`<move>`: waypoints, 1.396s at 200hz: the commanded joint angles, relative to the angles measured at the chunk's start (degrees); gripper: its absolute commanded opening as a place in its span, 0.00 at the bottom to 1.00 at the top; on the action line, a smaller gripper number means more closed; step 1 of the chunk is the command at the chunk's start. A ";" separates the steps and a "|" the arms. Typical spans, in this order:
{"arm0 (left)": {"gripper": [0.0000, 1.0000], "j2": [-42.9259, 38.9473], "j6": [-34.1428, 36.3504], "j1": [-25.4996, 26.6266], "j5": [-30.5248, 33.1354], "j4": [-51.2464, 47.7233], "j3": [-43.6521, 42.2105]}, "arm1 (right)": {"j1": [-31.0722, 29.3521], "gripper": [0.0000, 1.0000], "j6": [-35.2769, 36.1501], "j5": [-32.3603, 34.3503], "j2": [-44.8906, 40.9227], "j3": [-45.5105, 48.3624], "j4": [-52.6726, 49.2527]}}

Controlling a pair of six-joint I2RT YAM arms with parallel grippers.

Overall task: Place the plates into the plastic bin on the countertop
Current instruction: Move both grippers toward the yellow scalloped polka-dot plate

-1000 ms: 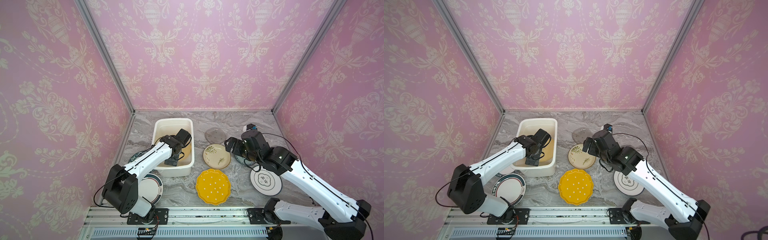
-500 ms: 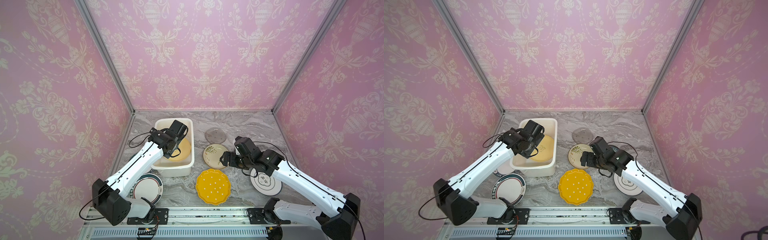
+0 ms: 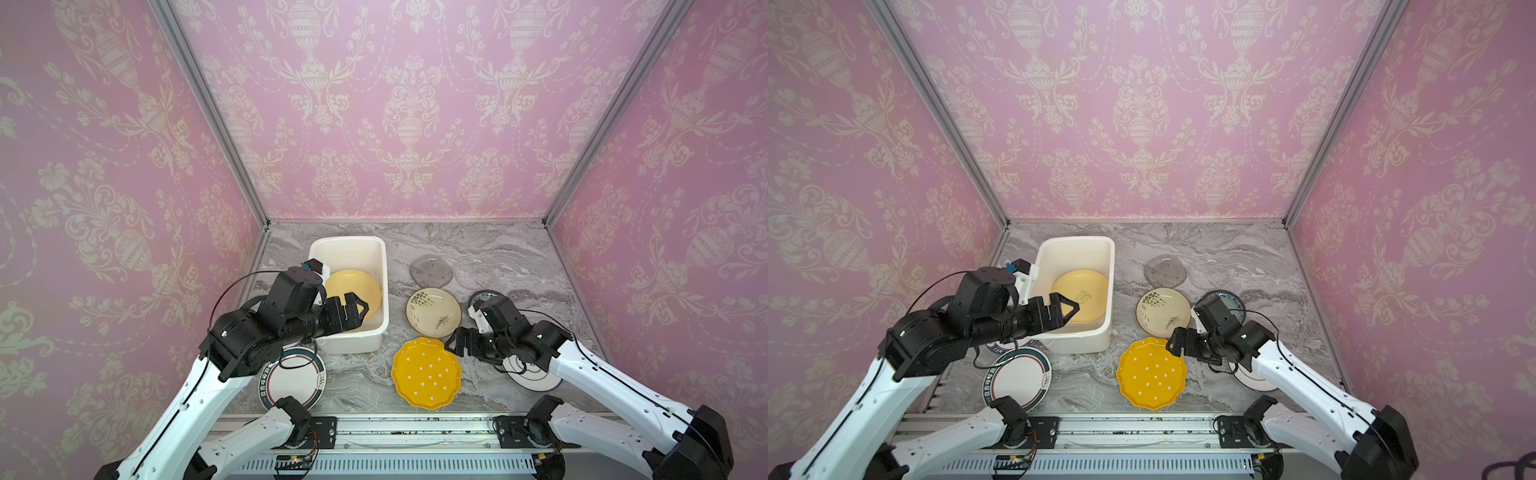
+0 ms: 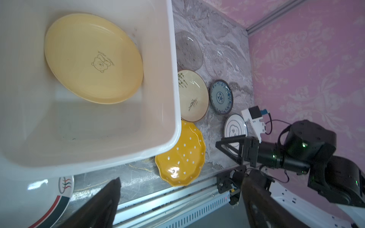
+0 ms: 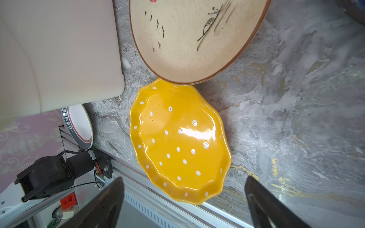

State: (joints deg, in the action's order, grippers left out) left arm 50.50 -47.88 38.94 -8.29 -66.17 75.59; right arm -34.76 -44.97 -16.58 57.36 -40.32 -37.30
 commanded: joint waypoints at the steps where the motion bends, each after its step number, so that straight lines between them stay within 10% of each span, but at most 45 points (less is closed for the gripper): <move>1: 0.97 -1.93 -5.59 5.35 -5.20 -2.20 -5.57 | 0.78 0.96 0.58 -3.80 0.96 1.99 3.22; 76: 0.99 16.53 -8.92 24.74 1.38 1.18 -2.71 | 2.51 0.98 -1.16 -3.39 -2.93 7.32 4.18; 169: 0.99 19.61 -17.62 25.62 -5.59 8.64 -12.54 | 4.25 0.98 -2.49 -6.67 -5.43 12.58 7.75; 279: 0.99 25.12 -16.66 25.80 4.59 6.00 -4.28 | 4.34 0.54 -2.48 -1.94 -3.60 15.53 6.74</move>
State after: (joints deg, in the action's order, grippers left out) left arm 73.36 -66.94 64.36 -7.40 -56.58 68.47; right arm -30.76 -48.38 -19.73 52.66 -25.15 -30.24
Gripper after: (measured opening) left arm 0.994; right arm 0.558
